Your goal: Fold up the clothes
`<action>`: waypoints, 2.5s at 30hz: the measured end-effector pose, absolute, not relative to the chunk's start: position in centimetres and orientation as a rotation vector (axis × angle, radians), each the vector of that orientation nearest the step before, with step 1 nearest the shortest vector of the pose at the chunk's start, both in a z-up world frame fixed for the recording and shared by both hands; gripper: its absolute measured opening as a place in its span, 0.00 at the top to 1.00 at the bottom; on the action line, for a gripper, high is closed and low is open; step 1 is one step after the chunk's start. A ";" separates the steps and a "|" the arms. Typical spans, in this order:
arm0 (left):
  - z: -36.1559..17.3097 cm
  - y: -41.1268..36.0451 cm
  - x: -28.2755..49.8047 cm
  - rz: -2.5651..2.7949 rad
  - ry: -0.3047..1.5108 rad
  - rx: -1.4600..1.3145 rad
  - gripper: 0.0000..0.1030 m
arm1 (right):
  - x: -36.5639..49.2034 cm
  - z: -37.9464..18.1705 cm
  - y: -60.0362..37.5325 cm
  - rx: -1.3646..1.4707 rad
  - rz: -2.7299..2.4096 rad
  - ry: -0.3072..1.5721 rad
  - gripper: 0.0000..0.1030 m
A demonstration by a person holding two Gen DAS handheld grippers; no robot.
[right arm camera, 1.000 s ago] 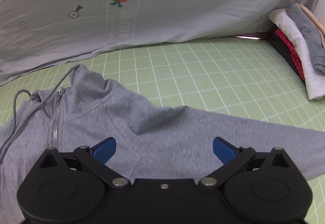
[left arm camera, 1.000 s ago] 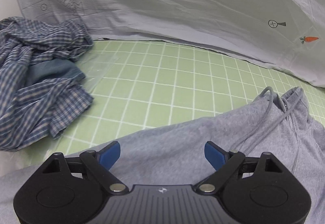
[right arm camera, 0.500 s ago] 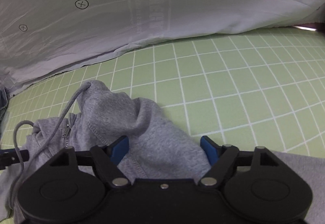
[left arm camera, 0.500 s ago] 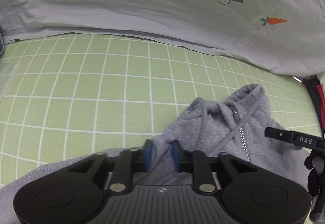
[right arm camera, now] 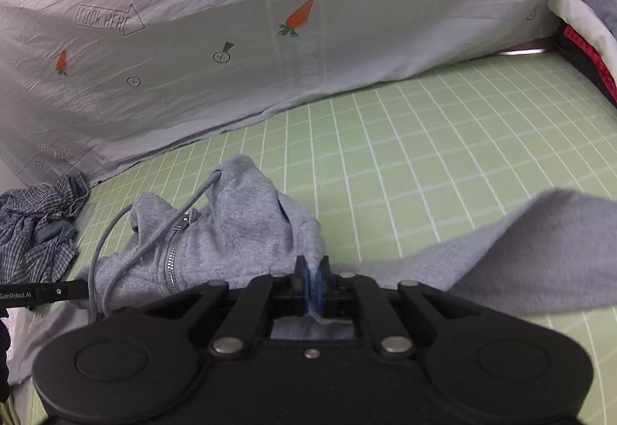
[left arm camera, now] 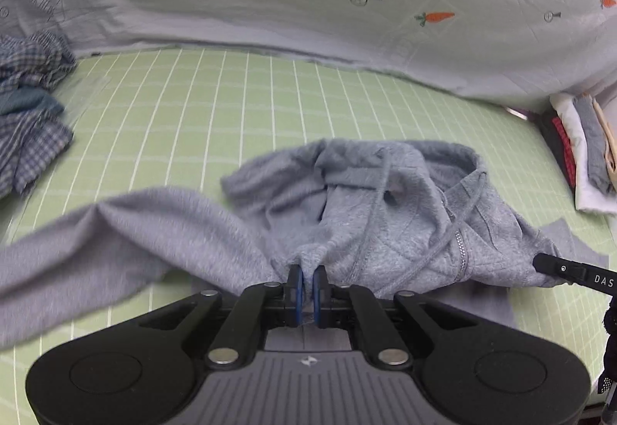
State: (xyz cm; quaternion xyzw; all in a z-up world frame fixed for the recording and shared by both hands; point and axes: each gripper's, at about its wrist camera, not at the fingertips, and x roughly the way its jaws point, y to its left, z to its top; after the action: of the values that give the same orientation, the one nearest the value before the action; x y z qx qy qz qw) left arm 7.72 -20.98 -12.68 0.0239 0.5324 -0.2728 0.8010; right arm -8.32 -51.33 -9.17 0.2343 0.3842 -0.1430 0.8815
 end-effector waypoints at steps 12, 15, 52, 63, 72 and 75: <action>-12.1 -16.5 1.0 -0.468 1.151 -0.017 0.53 | -15.0 -12.8 -47.3 0.438 -0.332 0.972 0.57; -10.4 -16.7 1.7 -0.454 1.095 -0.071 0.37 | -14.2 -11.5 -47.9 0.425 -0.352 0.928 0.44; -3.5 -32.2 29.1 -0.512 0.772 -0.038 0.93 | 14.9 -5.8 -58.2 0.192 -0.299 0.642 0.92; -6.5 -31.2 26.6 -0.474 0.814 0.041 0.29 | 15.5 -7.3 -59.9 0.232 -0.411 0.654 0.26; -11.2 -17.7 13.2 -0.280 1.111 0.048 0.29 | -3.0 -12.0 -56.8 0.333 -0.491 0.889 0.25; -12.1 -14.9 8.4 -0.253 1.169 0.007 0.29 | -8.3 -13.3 -55.0 0.373 -0.490 0.939 0.27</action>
State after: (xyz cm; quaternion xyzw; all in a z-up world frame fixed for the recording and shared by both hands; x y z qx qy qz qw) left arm 8.45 -14.87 -12.13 0.0033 0.5505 -0.1189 0.8263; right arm -8.35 -54.97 -13.29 0.1769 0.4452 -0.2325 0.8464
